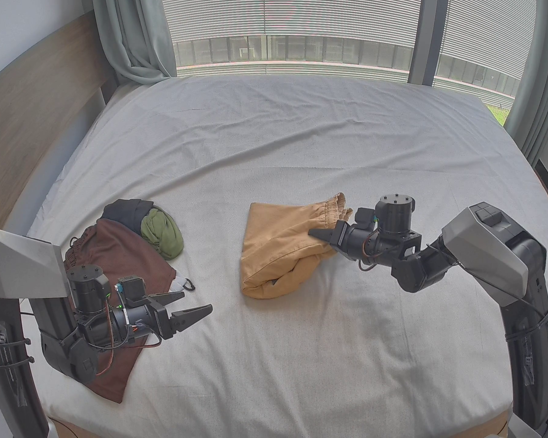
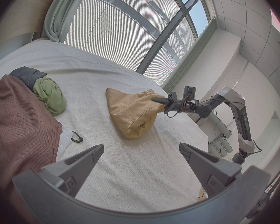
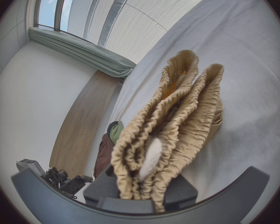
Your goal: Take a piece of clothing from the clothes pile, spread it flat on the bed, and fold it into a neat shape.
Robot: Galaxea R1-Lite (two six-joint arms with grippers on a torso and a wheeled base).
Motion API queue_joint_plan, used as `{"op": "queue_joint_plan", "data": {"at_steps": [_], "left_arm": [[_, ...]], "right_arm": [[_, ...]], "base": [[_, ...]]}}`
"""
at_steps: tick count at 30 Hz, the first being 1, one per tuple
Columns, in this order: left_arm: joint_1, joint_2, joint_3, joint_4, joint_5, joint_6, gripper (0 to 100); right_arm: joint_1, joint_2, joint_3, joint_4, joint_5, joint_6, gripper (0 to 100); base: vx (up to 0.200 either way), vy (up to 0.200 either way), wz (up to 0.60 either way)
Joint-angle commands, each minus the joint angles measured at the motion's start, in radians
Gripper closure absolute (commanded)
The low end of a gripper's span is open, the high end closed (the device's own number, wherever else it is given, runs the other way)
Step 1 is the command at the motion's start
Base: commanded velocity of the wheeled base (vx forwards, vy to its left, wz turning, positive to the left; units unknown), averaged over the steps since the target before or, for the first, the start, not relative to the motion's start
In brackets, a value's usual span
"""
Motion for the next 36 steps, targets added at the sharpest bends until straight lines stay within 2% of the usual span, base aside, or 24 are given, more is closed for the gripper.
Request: {"op": "queue_joint_plan", "data": {"at_steps": [1,3,4,11,17,20,27,36], "left_arm": [[0.000,0.006,-0.002,-0.002,0.000,-0.001,0],[0.003,0.010,-0.005,-0.002,0.000,-0.002,0],[0.003,0.010,-0.005,-0.002,0.000,-0.002,0],[0.011,0.011,-0.006,-0.002,0.000,-0.002,0],[0.012,0.011,-0.005,-0.002,0.000,-0.002,0],[0.012,0.005,-0.005,-0.002,0.000,-0.002,0],[0.020,-0.017,-0.009,-0.004,0.001,-0.004,0],[0.021,-0.015,-0.002,-0.004,0.001,-0.004,0]], "right_arm": [[-0.007,0.012,0.109,-0.063,-0.002,-0.001,100],[-0.007,0.011,0.129,-0.071,-0.002,-0.001,100],[-0.007,0.011,0.129,-0.071,-0.002,-0.001,0],[-0.007,-0.014,0.198,-0.123,-0.011,-0.001,0],[-0.020,-0.101,0.338,-0.121,-0.013,-0.006,0],[-0.020,-0.155,0.444,-0.120,-0.011,-0.050,0],[0.011,-0.267,0.649,-0.132,0.004,-0.067,0],[0.083,-0.453,0.657,-0.098,0.047,-0.058,0]], "base": [[0.000,0.000,0.00],[0.000,0.000,0.00],[0.000,0.000,0.00],[0.000,0.000,0.00],[0.000,0.000,0.00],[0.000,0.000,0.00],[0.000,0.000,0.00],[0.000,0.000,0.00]]}}
